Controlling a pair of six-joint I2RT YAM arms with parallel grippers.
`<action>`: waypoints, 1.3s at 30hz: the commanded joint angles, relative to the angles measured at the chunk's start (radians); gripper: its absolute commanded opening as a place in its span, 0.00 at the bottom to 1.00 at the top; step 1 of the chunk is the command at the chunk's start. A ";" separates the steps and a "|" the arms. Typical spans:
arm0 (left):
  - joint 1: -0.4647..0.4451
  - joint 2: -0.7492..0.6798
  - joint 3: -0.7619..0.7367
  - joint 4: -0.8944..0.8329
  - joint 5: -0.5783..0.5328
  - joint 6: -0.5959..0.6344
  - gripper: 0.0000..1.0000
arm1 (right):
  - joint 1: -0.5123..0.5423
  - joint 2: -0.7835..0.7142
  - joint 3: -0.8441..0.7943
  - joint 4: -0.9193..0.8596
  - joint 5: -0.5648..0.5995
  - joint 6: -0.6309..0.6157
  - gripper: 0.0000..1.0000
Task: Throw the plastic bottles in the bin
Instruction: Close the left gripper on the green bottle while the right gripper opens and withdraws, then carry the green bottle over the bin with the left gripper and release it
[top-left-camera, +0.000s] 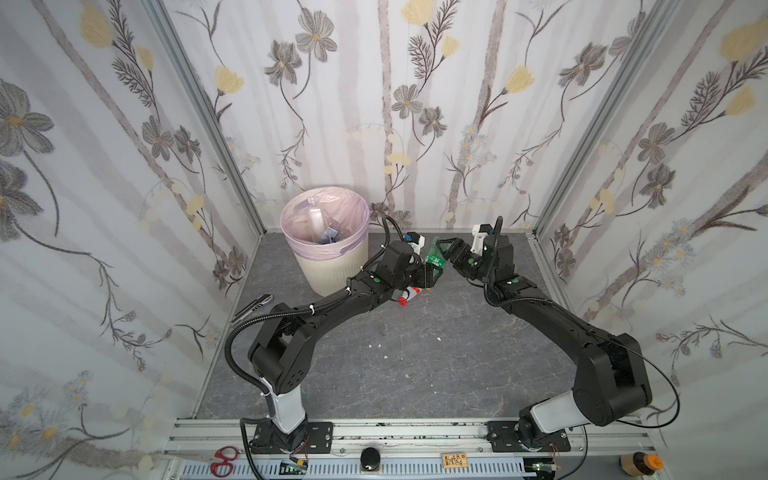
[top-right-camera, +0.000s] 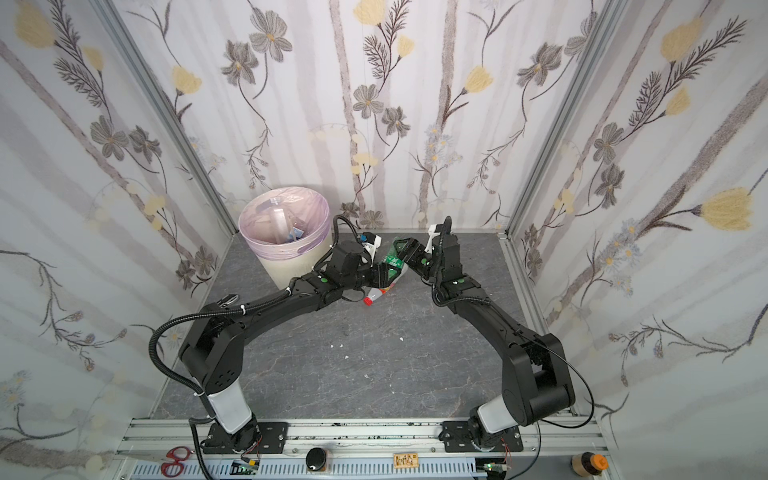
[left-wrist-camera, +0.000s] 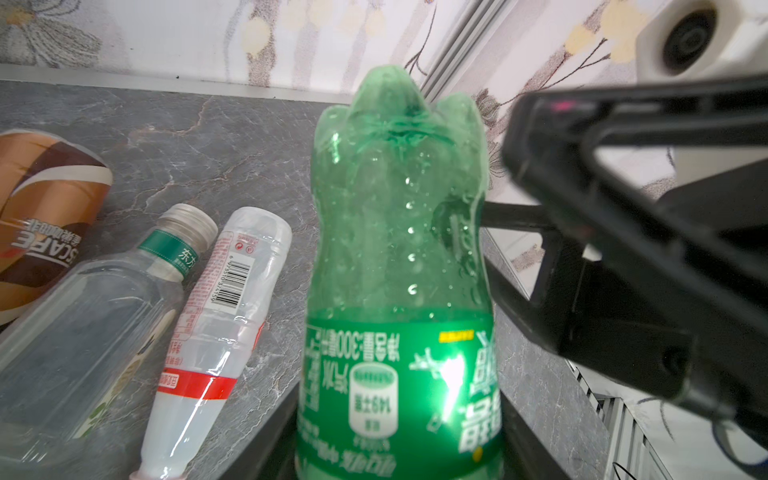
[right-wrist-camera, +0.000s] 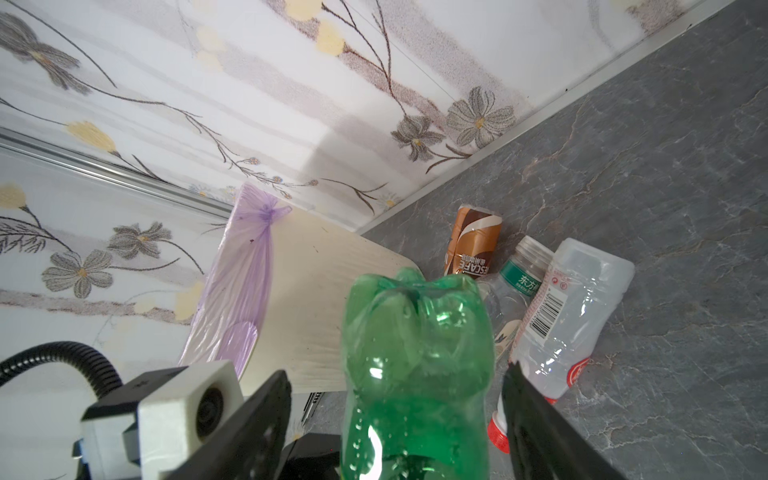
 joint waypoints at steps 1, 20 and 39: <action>0.001 -0.022 -0.009 0.012 -0.030 0.021 0.44 | -0.023 -0.025 0.012 0.026 -0.001 -0.015 0.86; 0.126 -0.216 0.079 -0.022 -0.168 0.219 0.43 | -0.067 -0.221 0.003 0.045 -0.024 -0.162 1.00; 0.265 -0.376 0.277 0.195 -0.377 0.595 0.42 | 0.180 -0.240 0.151 0.156 -0.086 -0.438 1.00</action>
